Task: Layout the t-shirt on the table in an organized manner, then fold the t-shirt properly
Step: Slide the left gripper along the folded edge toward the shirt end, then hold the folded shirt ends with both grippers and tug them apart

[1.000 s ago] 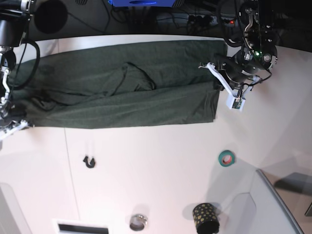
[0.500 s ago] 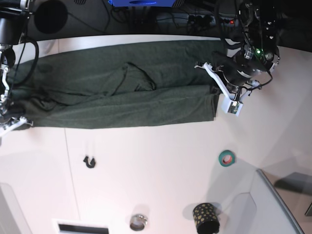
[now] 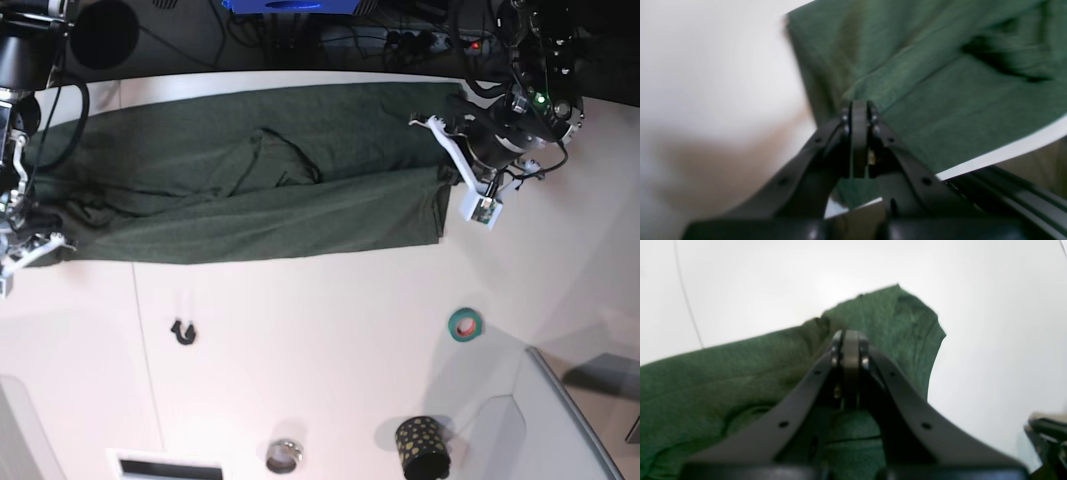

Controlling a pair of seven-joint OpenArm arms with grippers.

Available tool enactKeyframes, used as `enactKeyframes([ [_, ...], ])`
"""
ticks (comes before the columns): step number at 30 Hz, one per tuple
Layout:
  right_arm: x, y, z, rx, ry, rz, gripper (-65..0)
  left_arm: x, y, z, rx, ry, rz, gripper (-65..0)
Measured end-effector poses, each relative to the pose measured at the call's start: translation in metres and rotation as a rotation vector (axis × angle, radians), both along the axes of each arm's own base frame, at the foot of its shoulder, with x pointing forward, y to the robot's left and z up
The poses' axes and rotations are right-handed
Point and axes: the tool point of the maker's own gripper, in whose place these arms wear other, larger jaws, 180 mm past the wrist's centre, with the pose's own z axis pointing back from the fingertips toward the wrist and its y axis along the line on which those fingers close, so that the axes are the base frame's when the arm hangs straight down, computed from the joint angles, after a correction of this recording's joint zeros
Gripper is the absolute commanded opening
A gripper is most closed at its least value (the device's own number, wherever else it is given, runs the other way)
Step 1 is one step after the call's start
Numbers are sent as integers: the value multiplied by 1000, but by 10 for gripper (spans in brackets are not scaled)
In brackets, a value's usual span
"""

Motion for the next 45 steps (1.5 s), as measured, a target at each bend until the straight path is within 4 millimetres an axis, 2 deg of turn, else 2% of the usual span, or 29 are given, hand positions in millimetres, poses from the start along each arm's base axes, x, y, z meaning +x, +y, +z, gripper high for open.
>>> enactKeyframes([
  [6, 0, 1, -1, 4, 3, -1, -648, -20, -4, -10, -6, 52, -11, -650],
  [10, 0, 1, -1, 4, 2, -1, -648, -22, -2, -12, 2, 58, -8, -650],
  [14, 0, 1, -1, 4, 2, -1, -648, -23, 14, -15, 126, 64, -15, -650],
  [18, 0, 1, -1, 4, 2, -1, -648, -23, 22, -16, 172, 67, -18, -650],
  [22, 0, 4, -3, 12, 1, -1, -648, -24, 22, -19, 171, 78, -16, -650],
  [25, 0, 14, -7, 35, 2, 1, -648, -25, 11, -22, 161, 84, -49, -650],
  [28, 2, 15, -7, 37, -2, 0, -648, -26, 1, -24, 146, 88, -77, -650],
  [31, 5, 15, -4, 35, -7, 0, -648, -26, 1, -24, 149, 87, -79, -650],
  [35, 19, 18, 2, 48, -36, -1, -648, -26, 3, -24, 154, 88, -78, -650],
  [37, 22, 16, -1, 53, -30, -6, -648, -27, 4, -24, 157, 90, -81, -650],
  [39, 24, 24, -8, 48, -1, 18, -648, -30, 11, -24, 179, 97, -93, -650],
  [43, 34, 63, -16, 62, 24, 132, -648, -33, 21, -24, 205, 105, -106, -505],
  [45, 39, 75, -15, 63, 21, 167, -648, -37, 26, -25, 227, 118, -107, -420],
])
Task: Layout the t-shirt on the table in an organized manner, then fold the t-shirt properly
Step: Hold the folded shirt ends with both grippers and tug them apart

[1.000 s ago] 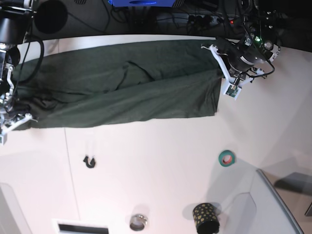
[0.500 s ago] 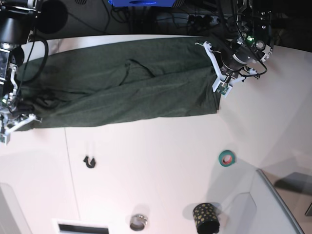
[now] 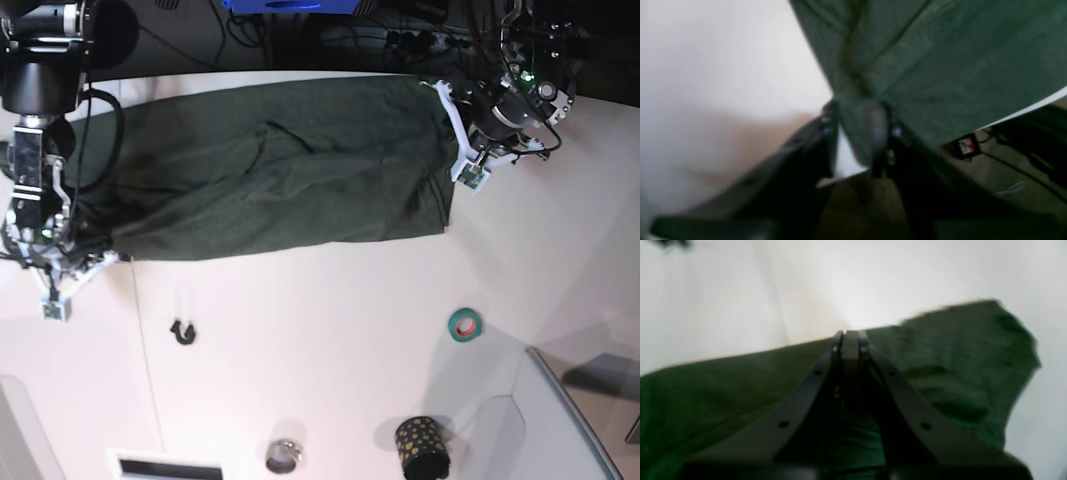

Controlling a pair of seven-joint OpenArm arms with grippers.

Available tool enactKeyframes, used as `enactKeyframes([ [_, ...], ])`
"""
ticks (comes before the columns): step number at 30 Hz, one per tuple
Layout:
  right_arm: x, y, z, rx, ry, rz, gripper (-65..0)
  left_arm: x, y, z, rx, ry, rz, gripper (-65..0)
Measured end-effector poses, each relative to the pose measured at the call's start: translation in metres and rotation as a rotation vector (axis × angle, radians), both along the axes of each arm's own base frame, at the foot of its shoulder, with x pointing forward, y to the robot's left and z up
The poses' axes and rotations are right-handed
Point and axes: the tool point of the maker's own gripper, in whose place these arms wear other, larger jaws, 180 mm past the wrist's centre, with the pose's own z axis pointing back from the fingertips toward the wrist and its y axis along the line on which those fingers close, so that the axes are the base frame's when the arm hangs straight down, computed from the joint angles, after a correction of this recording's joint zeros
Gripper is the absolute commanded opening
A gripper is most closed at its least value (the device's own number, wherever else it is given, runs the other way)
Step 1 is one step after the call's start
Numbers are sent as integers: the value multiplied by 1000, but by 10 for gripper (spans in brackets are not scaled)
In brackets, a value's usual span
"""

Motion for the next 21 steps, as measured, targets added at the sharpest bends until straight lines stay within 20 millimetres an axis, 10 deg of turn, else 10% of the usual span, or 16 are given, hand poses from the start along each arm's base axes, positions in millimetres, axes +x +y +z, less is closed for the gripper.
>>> enactKeyframes([
  [5, 6, 10, -1, 3, 0, 18, -648, -3, 5, 0, 9, 6, -11, -253],
  [21, -65, -1, -36, -17, 157, -63, -650, 10, 9, 6, 19, -22, -1, -245],
])
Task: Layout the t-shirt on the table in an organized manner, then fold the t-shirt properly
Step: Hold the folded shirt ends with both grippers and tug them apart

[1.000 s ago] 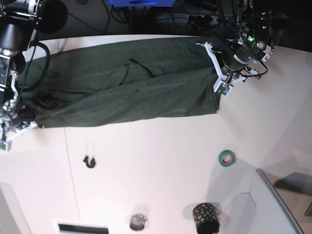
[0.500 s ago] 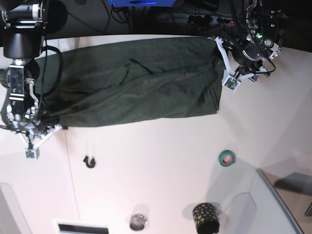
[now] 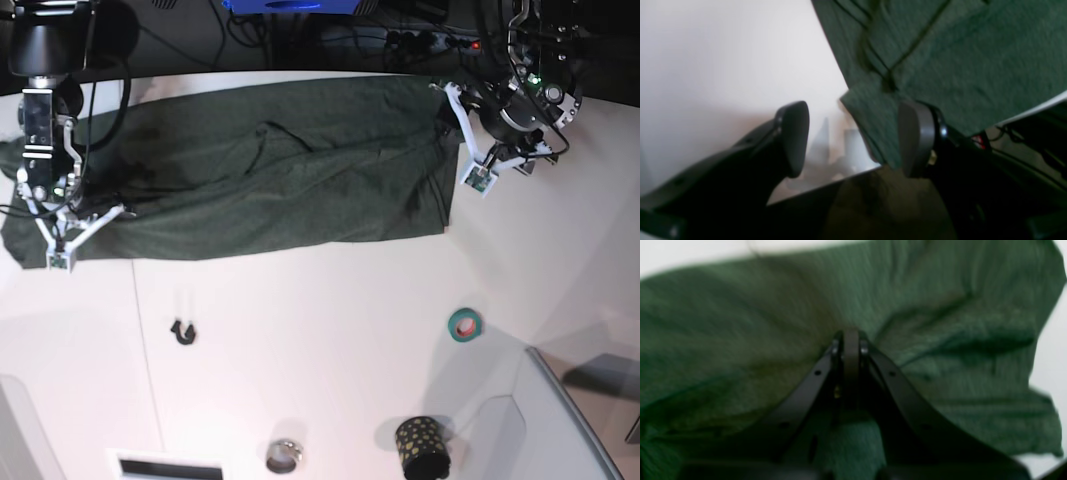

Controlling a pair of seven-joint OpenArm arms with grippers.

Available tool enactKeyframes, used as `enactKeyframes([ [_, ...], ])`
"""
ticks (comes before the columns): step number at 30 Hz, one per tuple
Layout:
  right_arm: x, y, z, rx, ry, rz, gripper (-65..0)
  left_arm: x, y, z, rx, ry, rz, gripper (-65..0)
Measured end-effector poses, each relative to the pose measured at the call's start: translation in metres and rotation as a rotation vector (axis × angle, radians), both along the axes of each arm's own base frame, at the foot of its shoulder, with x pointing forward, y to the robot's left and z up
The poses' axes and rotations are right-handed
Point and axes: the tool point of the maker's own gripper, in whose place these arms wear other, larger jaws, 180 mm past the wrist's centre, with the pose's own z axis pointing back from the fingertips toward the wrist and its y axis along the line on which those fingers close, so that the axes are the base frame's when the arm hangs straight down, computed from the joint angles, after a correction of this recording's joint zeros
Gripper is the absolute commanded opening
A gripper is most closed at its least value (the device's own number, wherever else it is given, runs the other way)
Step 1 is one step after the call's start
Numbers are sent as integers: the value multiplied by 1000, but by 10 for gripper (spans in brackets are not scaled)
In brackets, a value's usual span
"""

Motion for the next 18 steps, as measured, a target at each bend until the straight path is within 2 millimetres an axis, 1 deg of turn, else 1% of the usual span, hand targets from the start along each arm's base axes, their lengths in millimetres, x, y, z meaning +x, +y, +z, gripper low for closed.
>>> enactKeyframes([
  [2, -4, -1, 5, -10, -15, -9, -650, 7, -1, 3, -4, -21, 0, -245],
  [6, -26, 0, 12, -28, -23, -14, -650, 5, 0, 2, -1, -12, 1, -245],
  [7, -28, 2, 14, -24, -25, -11, -650, 6, -1, 2, -2, -12, 1, -245],
  [8, -24, 3, 20, -25, -42, -7, -650, 9, -1, 4, -5, -23, 4, -245],
  [9, -17, 4, 27, -28, -67, -3, -650, 13, -3, 5, -9, -31, 5, -245],
  [10, -5, 3, 35, -30, -97, -3, -650, 16, -5, 6, -17, -39, 9, -245],
  [11, 7, -3, 42, -40, -118, -7, -650, 19, -9, 7, -29, -48, 15, -245],
  [12, 21, -12, 47, -30, -143, -26, -650, 23, -14, 8, -46, -57, 24, -245],
  [14, 47, -45, 51, -60, -179, -103, -650, 33, -27, 11, -81, -84, 32, -247],
  [16, 59, -75, 44, -95, -180, -138, -650, 44, -39, 16, -115, -111, 36, -252],
  [17, 63, -86, 39, -109, -166, -134, -650, 49, -44, 16, -132, -120, 42, -275],
  [18, 66, -91, 30, -114, -143, -136, -650, 52, -46, 13, -143, -115, 47, -318],
])
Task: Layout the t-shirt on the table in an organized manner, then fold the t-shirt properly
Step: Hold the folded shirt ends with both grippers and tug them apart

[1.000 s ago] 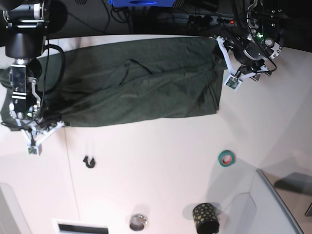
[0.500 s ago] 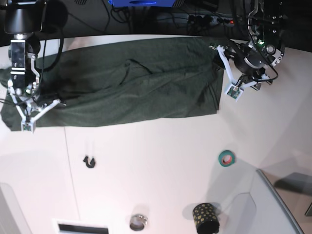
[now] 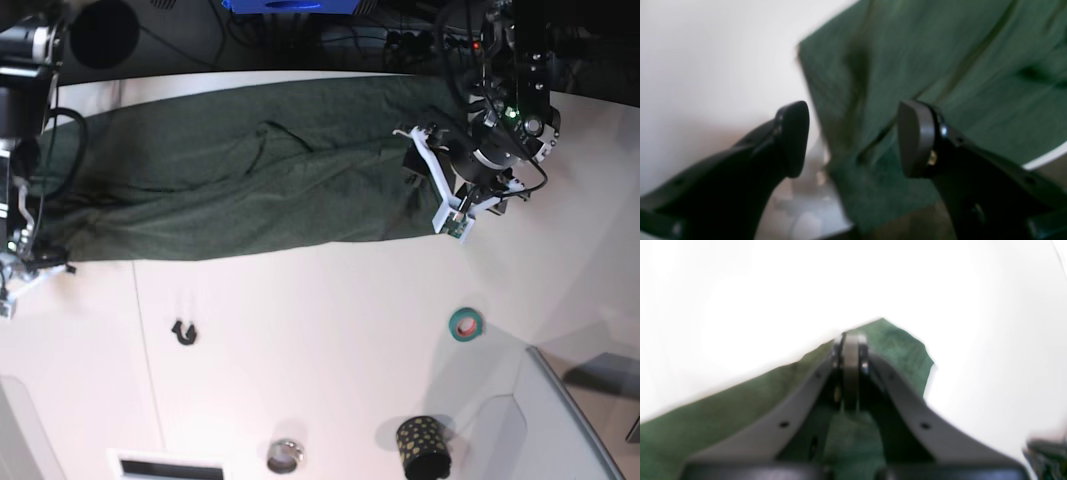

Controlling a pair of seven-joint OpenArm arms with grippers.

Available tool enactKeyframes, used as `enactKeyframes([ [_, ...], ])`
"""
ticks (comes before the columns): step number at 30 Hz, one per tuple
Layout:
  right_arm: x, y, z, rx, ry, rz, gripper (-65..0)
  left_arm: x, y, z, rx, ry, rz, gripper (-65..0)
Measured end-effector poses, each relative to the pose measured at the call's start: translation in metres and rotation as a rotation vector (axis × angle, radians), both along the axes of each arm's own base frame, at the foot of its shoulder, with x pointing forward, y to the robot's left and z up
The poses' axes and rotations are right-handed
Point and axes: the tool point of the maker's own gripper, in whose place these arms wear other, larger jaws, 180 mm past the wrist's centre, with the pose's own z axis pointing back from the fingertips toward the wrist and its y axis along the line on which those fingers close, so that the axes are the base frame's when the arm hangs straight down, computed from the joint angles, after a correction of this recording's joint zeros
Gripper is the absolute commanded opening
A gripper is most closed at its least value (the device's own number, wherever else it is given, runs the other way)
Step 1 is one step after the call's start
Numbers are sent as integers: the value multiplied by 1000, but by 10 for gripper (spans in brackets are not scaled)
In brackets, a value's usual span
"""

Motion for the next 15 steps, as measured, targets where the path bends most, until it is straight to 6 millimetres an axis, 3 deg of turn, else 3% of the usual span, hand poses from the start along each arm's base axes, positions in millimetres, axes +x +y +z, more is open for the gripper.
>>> enactKeyframes([
  [4, -3, 13, -43, 64, 80, 17, -650, -12, 4, -29, -6, 89, 21, -609],
  [5, -4, 16, -48, 67, 72, 17, -650, -15, 5, -36, -13, 98, 23, -650],
  [8, -6, 1, -48, 48, 74, 3, -650, -19, 8, -56, -46, 98, 38, -650],
  [11, -16, -18, -48, 21, 97, -25, -650, -35, 11, -82, -58, 178, 59, -650],
  [15, -19, -22, -47, 15, 101, -29, -650, -32, 15, -86, -70, 171, 60, -650],
])
